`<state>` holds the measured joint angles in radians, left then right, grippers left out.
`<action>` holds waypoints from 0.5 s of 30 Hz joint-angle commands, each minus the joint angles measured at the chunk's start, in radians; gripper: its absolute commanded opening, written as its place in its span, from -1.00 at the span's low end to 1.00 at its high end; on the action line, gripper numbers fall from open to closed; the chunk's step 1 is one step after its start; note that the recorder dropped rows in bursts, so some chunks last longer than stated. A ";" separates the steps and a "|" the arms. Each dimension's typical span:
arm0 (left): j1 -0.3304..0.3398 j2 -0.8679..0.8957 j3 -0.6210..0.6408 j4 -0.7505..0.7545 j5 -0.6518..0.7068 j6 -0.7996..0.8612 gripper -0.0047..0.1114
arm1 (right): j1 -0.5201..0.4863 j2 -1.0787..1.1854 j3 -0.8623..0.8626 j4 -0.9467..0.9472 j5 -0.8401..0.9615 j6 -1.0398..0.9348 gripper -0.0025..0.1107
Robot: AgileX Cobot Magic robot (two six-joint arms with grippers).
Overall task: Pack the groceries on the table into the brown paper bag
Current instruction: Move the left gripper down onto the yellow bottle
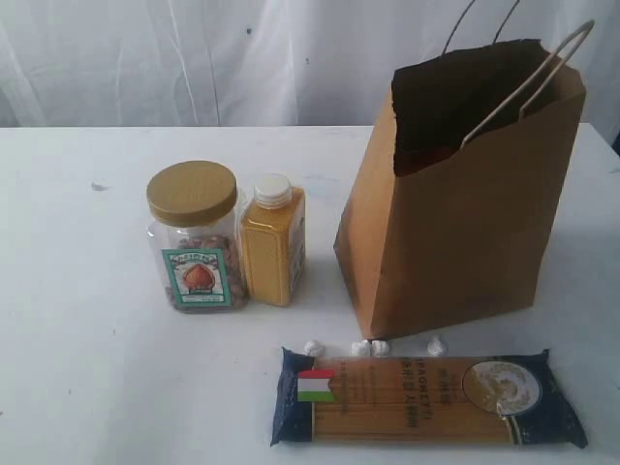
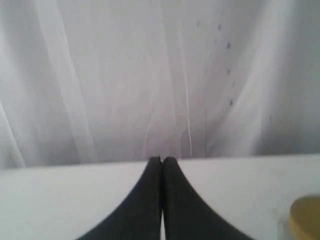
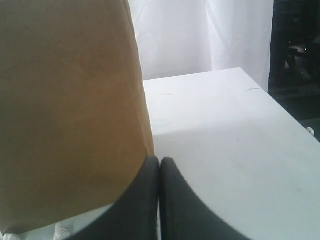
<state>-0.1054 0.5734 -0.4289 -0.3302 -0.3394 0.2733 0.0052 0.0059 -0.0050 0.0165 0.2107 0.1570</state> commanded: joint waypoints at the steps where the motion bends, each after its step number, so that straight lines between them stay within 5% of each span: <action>1: -0.006 0.251 -0.006 0.007 -0.068 -0.062 -0.92 | -0.005 -0.006 0.005 -0.001 -0.002 0.004 -0.96; 4: -0.006 0.387 -0.057 0.024 0.066 -0.108 -0.92 | -0.005 -0.006 0.005 -0.001 -0.002 0.004 -0.96; 11: -0.099 0.698 -0.577 0.081 0.893 -0.012 -0.92 | -0.005 -0.006 0.005 -0.001 -0.002 0.004 -0.96; 13: -0.197 0.723 -0.746 0.081 1.016 -0.007 -0.92 | -0.005 -0.006 0.005 -0.001 -0.002 0.004 -0.96; 15: -0.323 0.727 -0.847 0.087 1.001 -0.012 -0.92 | -0.005 -0.006 0.005 -0.001 -0.002 0.004 -0.96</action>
<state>-0.3258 1.3026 -1.1864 -0.2387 0.6276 0.2552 0.0052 0.0059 -0.0050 0.0179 0.2107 0.1570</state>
